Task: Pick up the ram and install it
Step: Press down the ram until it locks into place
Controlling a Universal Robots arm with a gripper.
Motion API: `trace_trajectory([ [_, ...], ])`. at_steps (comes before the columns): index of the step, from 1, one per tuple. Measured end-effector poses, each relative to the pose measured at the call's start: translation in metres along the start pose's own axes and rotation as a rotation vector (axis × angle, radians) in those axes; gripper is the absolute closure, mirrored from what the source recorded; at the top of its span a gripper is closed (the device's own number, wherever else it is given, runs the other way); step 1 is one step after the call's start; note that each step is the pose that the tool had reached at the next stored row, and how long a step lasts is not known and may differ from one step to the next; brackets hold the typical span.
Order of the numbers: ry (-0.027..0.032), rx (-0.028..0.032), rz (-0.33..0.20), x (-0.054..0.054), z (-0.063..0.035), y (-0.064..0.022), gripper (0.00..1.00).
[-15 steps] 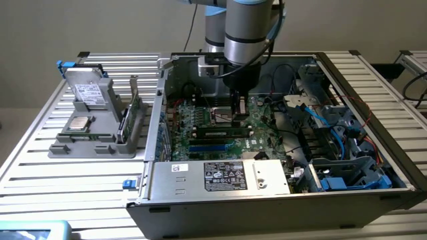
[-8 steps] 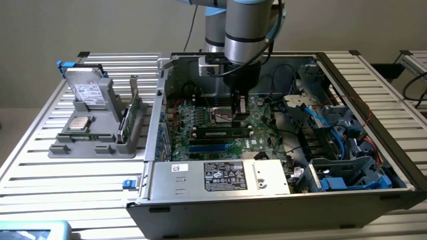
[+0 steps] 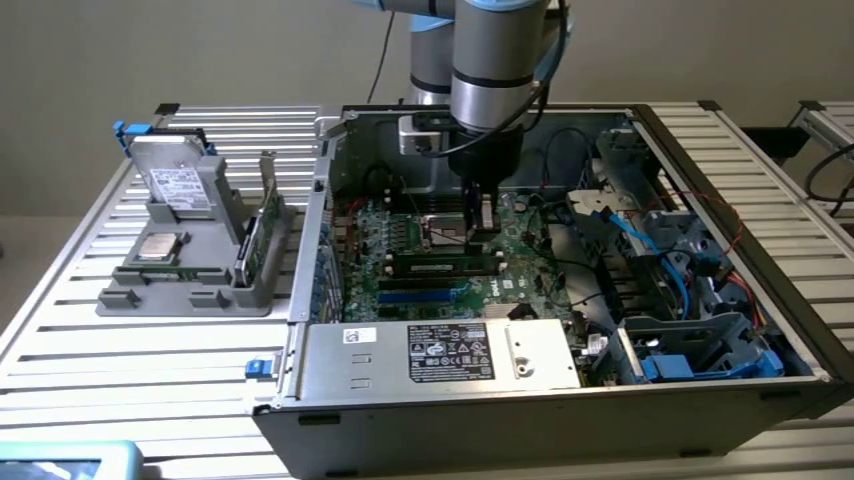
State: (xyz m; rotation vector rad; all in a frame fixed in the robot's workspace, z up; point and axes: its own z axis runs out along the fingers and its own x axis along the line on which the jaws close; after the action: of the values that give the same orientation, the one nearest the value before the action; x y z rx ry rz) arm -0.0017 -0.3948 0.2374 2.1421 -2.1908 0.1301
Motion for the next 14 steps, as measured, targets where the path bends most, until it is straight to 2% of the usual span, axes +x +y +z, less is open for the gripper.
trace_trajectory([
  [4, -0.0124, -0.0013, 0.000, 0.0003, 0.0009, -0.0001, 0.89],
  [14, -0.0131, -0.0019, 0.000, 0.0000, 0.0035, 0.0000, 0.89],
])
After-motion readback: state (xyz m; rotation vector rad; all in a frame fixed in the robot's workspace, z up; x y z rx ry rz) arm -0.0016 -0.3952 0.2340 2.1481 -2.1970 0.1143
